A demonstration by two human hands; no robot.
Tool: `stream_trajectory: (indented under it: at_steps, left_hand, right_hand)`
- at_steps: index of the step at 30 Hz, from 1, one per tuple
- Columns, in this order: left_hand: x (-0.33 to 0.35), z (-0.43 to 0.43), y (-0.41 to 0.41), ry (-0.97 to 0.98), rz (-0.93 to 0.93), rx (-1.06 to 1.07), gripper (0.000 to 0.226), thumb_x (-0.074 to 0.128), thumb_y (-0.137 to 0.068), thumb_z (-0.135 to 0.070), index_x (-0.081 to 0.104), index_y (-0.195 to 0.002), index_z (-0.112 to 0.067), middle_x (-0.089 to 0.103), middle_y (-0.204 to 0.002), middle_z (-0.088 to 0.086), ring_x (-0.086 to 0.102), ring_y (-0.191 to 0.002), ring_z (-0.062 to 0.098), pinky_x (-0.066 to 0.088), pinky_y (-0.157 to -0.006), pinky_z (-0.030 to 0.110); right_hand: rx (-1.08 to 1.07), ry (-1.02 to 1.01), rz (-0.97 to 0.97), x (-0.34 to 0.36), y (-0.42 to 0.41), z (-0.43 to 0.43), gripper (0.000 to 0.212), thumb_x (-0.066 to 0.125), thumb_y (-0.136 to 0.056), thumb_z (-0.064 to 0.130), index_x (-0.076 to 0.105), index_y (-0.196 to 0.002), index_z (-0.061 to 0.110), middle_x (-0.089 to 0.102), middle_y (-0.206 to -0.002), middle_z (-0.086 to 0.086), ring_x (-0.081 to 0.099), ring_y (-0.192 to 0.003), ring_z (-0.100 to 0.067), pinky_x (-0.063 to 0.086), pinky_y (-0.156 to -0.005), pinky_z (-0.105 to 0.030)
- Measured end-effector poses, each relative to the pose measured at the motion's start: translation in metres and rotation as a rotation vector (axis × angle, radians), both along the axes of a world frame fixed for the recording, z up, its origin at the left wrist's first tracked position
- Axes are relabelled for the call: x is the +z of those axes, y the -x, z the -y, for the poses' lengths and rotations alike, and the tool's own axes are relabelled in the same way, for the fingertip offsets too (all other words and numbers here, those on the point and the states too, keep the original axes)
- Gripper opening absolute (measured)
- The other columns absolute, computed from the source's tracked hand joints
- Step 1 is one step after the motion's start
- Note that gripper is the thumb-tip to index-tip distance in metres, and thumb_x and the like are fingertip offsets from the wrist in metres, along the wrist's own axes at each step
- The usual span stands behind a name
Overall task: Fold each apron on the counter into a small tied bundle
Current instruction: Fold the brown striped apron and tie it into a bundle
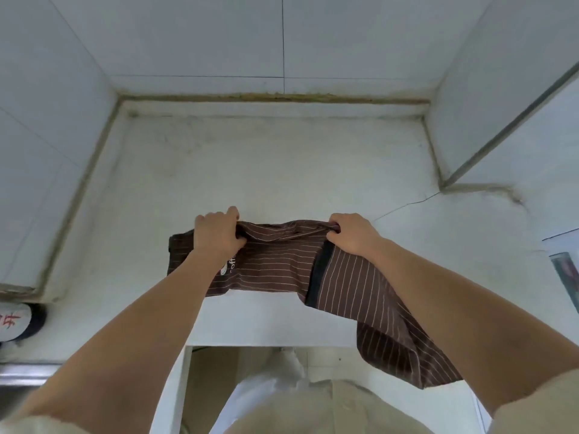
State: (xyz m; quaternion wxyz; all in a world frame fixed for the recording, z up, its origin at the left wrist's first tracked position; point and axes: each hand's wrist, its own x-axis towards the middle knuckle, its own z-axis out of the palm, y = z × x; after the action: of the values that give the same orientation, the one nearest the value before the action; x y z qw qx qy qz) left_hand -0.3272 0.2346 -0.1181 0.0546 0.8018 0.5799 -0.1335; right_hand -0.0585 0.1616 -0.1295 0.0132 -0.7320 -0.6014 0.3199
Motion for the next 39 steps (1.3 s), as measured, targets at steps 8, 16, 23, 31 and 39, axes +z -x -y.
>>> stream_trajectory:
  at_steps: [8,16,23,31,39]
  left_hand:
    - [-0.015,-0.002,-0.05,0.186,0.434,-0.25,0.03,0.053,-0.096,-0.039,0.055,-0.115,-0.016,0.052,-0.111,0.004,0.055,-0.093,0.019,0.044,-0.076,0.029]
    - [-0.045,0.02,-0.087,0.405,0.112,-0.185,0.091,0.05,-0.089,-0.062,0.007,-0.153,-0.014,-0.001,-0.16,0.016,-0.002,-0.148,0.037,0.015,-0.114,0.063]
    - [-0.046,0.02,-0.092,0.499,-0.045,-0.191,0.12,0.055,-0.082,-0.069,-0.023,-0.15,-0.009,-0.033,-0.154,0.021,-0.025,-0.144,0.038,0.003,-0.114,0.067]
    - [-0.041,0.02,-0.087,0.563,-0.118,-0.145,0.138,0.069,-0.071,-0.069,-0.03,-0.148,-0.01,-0.039,-0.151,0.019,-0.03,-0.142,0.037,0.005,-0.112,0.071]
    - [-0.042,0.037,-0.056,0.572,-0.123,0.071,0.152,0.072,-0.06,-0.077,-0.035,-0.144,-0.011,-0.044,-0.149,0.016,-0.034,-0.141,0.036,0.004,-0.111,0.072]
  right_hand:
    - [-0.073,0.023,-0.129,-0.02,0.017,-0.036,0.018,0.053,-0.097,0.023,0.058,-0.112,0.015,0.062,-0.107,-0.005,0.057,-0.099,-0.021,0.045,-0.082,-0.031]
    - [-0.324,0.264,-0.326,0.002,-0.029,0.021,0.039,0.052,-0.097,0.038,0.044,-0.133,0.023,0.052,-0.119,0.001,0.053,-0.106,-0.017,0.04,-0.092,-0.032]
    - [-0.351,0.831,-0.292,0.0,-0.069,0.116,0.076,0.08,-0.073,0.036,0.047,-0.138,0.016,0.055,-0.137,-0.004,0.052,-0.125,-0.027,0.038,-0.112,-0.047]
    - [-0.313,0.691,0.159,0.031,-0.094,0.111,0.052,0.068,-0.087,0.028,0.052,-0.129,0.001,0.057,-0.128,-0.014,0.057,-0.113,-0.031,0.046,-0.086,-0.033]
    - [-0.331,-0.025,0.638,0.025,-0.116,0.05,0.031,0.054,-0.092,0.024,0.055,-0.122,0.016,0.058,-0.113,-0.007,0.052,-0.109,-0.028,0.034,-0.099,-0.042]
